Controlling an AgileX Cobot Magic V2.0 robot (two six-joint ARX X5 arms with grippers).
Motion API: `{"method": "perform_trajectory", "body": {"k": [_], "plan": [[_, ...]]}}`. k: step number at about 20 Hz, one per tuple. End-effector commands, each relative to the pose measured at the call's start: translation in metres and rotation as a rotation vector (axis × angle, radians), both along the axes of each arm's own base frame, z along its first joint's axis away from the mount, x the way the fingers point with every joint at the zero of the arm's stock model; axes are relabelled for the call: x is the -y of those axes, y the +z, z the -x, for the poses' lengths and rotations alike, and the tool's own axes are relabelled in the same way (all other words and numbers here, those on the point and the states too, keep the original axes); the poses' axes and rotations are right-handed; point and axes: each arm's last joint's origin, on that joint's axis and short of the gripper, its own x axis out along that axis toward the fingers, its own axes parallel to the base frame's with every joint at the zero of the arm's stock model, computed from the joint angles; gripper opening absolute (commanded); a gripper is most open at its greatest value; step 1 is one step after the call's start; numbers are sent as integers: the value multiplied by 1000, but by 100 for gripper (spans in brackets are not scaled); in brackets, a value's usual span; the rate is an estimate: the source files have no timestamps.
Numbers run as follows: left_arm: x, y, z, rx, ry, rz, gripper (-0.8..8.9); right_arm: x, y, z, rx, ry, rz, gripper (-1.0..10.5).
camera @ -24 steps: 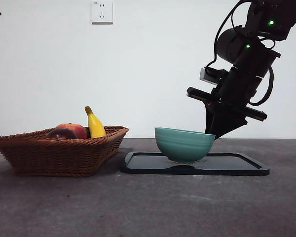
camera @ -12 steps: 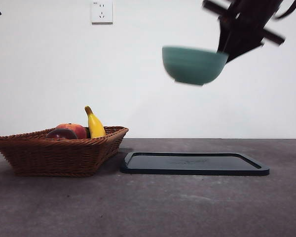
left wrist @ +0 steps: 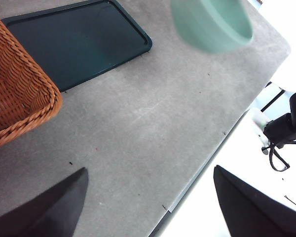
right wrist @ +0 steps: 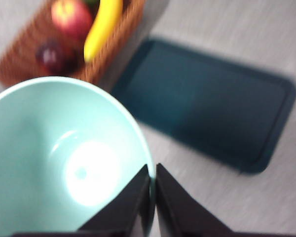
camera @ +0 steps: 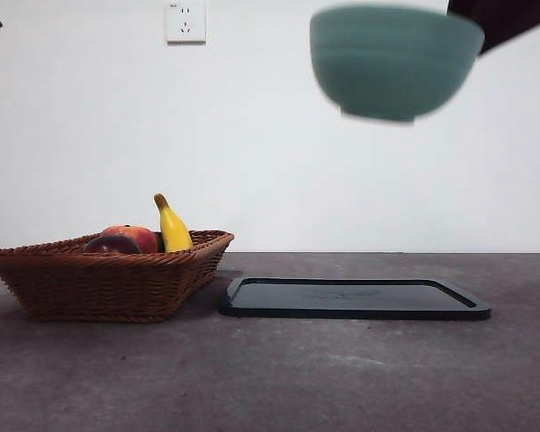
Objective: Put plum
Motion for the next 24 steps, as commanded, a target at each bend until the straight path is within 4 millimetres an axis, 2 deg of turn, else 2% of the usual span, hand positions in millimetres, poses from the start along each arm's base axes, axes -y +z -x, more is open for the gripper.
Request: {"method": "perform_trajectory", "body": {"k": [1,6,12,17,24], "plan": [[1,4,0,23,-15,3,402,-8,-18,0,-17,26,17,6],[1,4,0,23,-15,3,402,-23,-69,6,-57,44,1,6],[1,4,0,23,-15,3,402,-35,-113,11,-125,67,51,6],[1,4,0,22,-15,3,402,-47,-133,9,-134,62,130,6],[1,4,0,22,-15,3,402,-54,-142,6,-140,62,159,6]]}}
